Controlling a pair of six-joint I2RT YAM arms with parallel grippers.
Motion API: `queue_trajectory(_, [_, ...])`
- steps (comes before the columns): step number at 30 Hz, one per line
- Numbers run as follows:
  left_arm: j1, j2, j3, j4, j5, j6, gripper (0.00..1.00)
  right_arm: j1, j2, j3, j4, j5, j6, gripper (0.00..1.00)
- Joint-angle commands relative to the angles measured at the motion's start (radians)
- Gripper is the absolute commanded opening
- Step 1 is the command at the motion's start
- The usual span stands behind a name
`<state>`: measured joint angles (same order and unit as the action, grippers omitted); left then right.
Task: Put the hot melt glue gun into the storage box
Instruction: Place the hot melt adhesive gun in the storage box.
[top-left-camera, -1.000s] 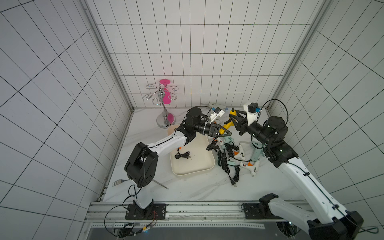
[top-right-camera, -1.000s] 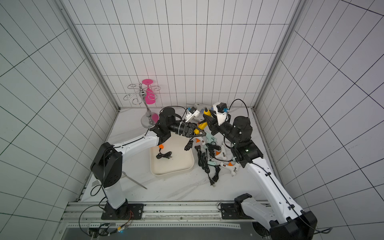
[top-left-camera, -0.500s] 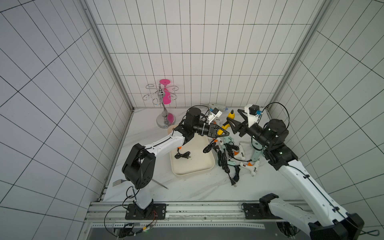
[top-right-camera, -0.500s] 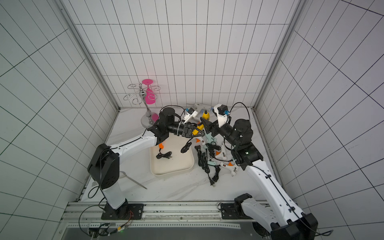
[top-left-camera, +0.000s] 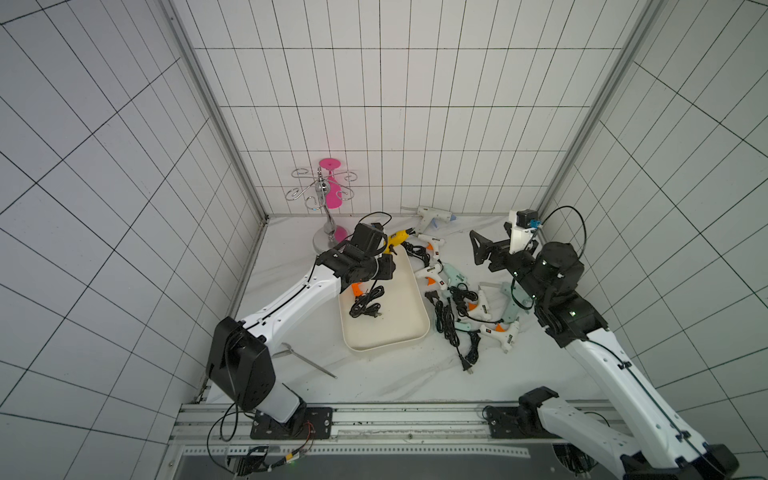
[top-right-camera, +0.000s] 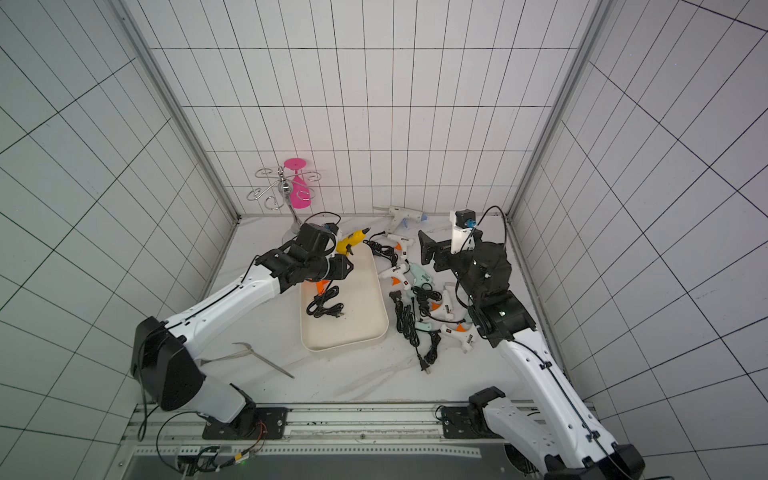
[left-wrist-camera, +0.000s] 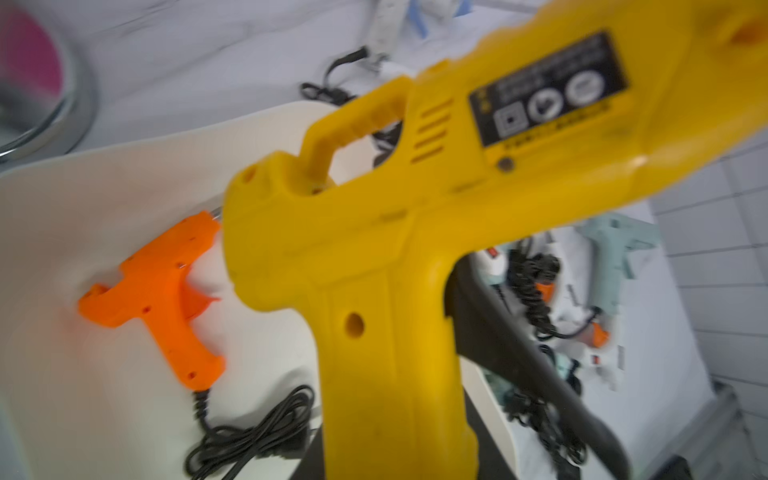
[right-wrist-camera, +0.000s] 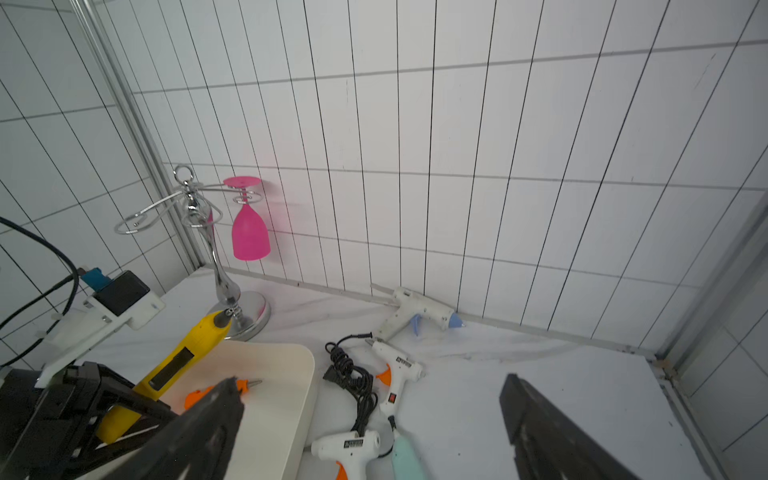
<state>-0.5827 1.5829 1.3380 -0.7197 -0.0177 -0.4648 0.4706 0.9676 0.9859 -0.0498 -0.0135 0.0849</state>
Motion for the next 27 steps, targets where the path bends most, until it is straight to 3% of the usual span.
queue_trajectory(1, [-0.017, 0.096, 0.004, -0.156, -0.408, -0.101, 0.11, -0.009, 0.007, -0.005, -0.071, -0.012, 0.071, 1.00])
queue_trajectory(8, [-0.010, 0.211, -0.054, -0.092, -0.560, -0.268, 0.05, -0.007, 0.007, -0.053, -0.116, -0.068, 0.089, 0.98])
queue_trajectory(17, [0.007, 0.357, -0.043, -0.074, -0.503, -0.394, 0.07, -0.008, 0.014, -0.099, -0.173, -0.066, 0.053, 0.98])
queue_trajectory(20, [0.015, 0.365, -0.049, -0.082, -0.469, -0.416, 0.23, -0.007, 0.040, -0.087, -0.203, -0.069, 0.037, 0.98])
queue_trajectory(23, [0.014, 0.310, -0.093, -0.071, -0.472, -0.438, 0.63, -0.009, 0.064, -0.074, -0.247, 0.011, 0.050, 1.00])
queue_trajectory(27, [0.010, 0.231, -0.111, -0.097, -0.485, -0.450, 0.80, -0.019, 0.088, -0.057, -0.293, 0.099, 0.052, 0.99])
